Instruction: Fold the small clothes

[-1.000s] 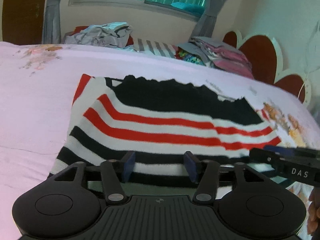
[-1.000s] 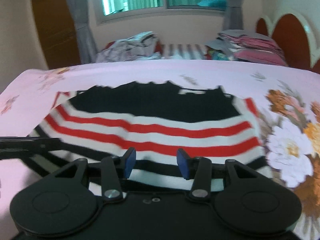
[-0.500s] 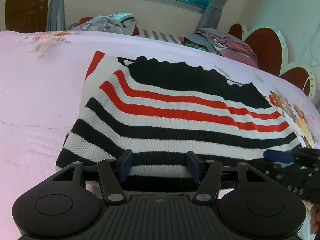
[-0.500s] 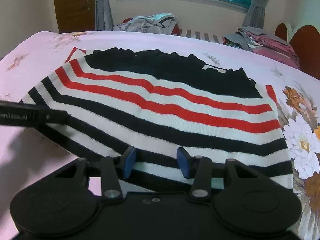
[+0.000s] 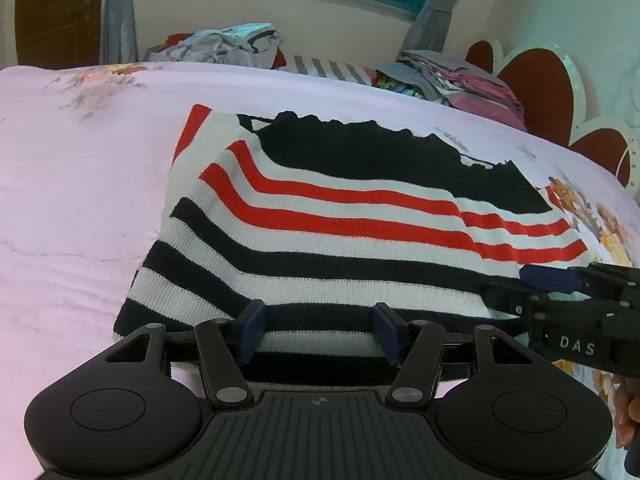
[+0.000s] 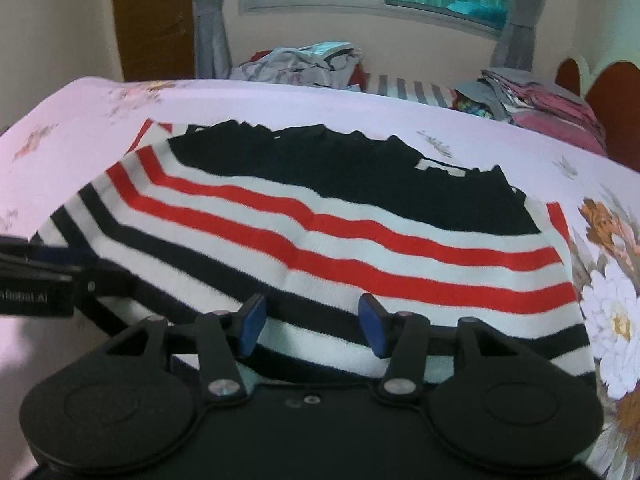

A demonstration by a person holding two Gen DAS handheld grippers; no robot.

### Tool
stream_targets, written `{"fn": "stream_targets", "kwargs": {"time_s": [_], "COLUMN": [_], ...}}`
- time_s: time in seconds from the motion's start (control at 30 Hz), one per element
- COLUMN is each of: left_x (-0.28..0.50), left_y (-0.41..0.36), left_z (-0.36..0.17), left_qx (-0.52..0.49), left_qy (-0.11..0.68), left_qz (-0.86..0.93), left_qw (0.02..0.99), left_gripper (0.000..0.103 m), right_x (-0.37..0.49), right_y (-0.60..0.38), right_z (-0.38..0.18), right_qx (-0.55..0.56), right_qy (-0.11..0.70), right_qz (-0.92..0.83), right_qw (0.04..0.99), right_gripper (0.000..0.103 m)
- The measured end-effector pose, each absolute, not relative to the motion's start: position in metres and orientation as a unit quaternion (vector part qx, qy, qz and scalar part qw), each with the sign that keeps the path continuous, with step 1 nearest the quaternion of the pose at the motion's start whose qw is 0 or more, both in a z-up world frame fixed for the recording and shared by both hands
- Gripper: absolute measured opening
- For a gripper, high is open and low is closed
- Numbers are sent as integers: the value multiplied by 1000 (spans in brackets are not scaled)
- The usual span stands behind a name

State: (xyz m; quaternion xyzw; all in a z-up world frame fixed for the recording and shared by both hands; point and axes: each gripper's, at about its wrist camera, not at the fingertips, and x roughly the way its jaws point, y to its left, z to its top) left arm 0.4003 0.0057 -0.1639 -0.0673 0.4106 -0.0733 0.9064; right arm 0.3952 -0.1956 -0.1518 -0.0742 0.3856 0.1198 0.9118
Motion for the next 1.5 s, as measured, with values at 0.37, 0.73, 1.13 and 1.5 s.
{"fn": "stream_targets", "kwargs": {"time_s": [0.37, 0.73, 1.13, 1.5], "left_x": [399, 380, 385, 415], "left_y": [9, 41, 78, 77], "left_z": [-155, -154, -204, -230], "left_qx": [-98, -200, -394, -456], "left_qy": [427, 445, 413, 334], "left_qz": [-65, -73, -73, -75], "left_qw": [897, 870, 818, 821], "left_gripper": [78, 83, 85, 62], "right_x": [399, 414, 423, 432], "right_y": [-205, -211, -192, -174], "right_z": [-136, -114, -135, -159], "right_qx": [-35, 1, 12, -36], "right_qy": [372, 358, 382, 392], "right_qz": [113, 69, 61, 40], "right_qw": [921, 931, 922, 918], "right_gripper": [58, 60, 60, 64]}}
